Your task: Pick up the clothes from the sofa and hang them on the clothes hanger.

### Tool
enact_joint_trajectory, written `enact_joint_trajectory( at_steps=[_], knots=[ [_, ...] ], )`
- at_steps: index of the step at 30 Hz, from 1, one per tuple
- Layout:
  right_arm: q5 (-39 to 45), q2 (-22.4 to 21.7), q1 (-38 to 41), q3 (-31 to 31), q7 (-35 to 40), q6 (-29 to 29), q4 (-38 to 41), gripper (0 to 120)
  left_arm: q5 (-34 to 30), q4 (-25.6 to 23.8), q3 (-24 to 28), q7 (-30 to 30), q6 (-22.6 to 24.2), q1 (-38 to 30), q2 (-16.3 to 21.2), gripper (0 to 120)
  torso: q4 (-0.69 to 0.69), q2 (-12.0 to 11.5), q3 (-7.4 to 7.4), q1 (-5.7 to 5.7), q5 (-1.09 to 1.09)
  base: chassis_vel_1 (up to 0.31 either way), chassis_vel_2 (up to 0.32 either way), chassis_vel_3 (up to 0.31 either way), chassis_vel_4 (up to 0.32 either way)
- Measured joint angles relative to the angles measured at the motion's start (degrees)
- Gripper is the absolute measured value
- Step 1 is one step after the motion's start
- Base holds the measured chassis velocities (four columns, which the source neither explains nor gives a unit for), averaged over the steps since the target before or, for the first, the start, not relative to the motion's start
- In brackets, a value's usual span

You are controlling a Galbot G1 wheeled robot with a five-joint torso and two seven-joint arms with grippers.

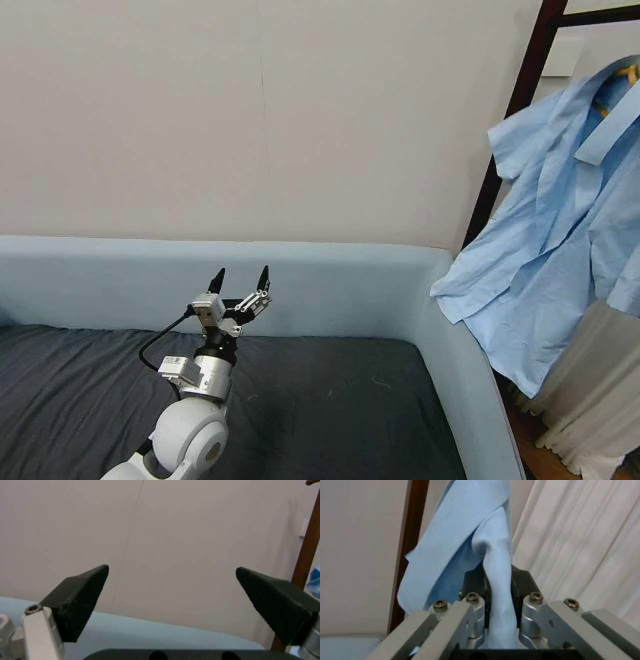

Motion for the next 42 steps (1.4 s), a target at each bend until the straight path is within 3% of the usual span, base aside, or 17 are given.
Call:
enact_joint_trajectory(
  at_steps=[1, 3, 5, 9, 16, 35, 42],
  knots=[
    [-0.3, 0.5, 0.4, -0.5, 0.1, 0.0, -0.5, 7, 0.0, 0.0, 0.0, 0.0, 0.0, 0.0, 0.0, 100, 0.0, 0.0, 0.0, 0.0, 0.0, 0.0, 0.0, 0.0, 0.0],
    [-3.5, 5.8, 6.3, -6.4, 0.4, -0.3, -5.7, 7, -0.1, 0.6, 0.2, 0.0, 0.0, -0.5, -0.2, 100, 0.03, 0.0, 0.01, 0.0, 0.0, 0.0, 0.0, 0.0, 0.0],
    [-4.3, 7.2, 7.9, -7.8, 0.4, -0.3, -7.1, 7, -0.1, 0.7, 0.3, 0.0, 0.1, -0.6, -0.3, 100, 0.04, 0.0, 0.0, 0.01, -0.01, 0.0, 0.0, 0.0, 0.0],
    [-7.5, 15.4, 17.8, -15.9, 1.9, 0.2, -15.4, 7, -0.3, 1.4, 0.2, 0.0, 0.1, -0.7, -0.8, 100, 0.02, 0.0, 0.0, 0.01, -0.04, 0.0, 0.0, 0.0, 0.0],
    [-7.9, 21.4, 24.7, -20.9, 5.5, 0.6, -23.0, 7, -0.3, 1.2, -0.6, -0.2, 0.1, 0.1, -0.8, 100, 0.02, 0.0, 0.0, 0.01, -0.02, 0.0, 0.0, 0.0, 0.0],
    [-3.2, 35.9, 34.5, -23.6, 12.6, 1.3, -41.2, 7, -0.4, 0.9, -2.1, -0.7, 0.0, 0.2, -0.6, 100, 0.02, 0.0, 0.0, 0.01, -0.03, 0.0, 0.0, 0.0, 0.0],
    [-3.0, 39.0, 35.1, -22.7, 15.1, 1.4, -46.3, 7, -0.4, 1.1, -2.1, -0.7, 0.0, 0.1, -1.2, 100, 0.01, 0.0, 0.0, 0.0, -0.02, 0.0, 0.0, 0.0, 0.0]
  ],
)
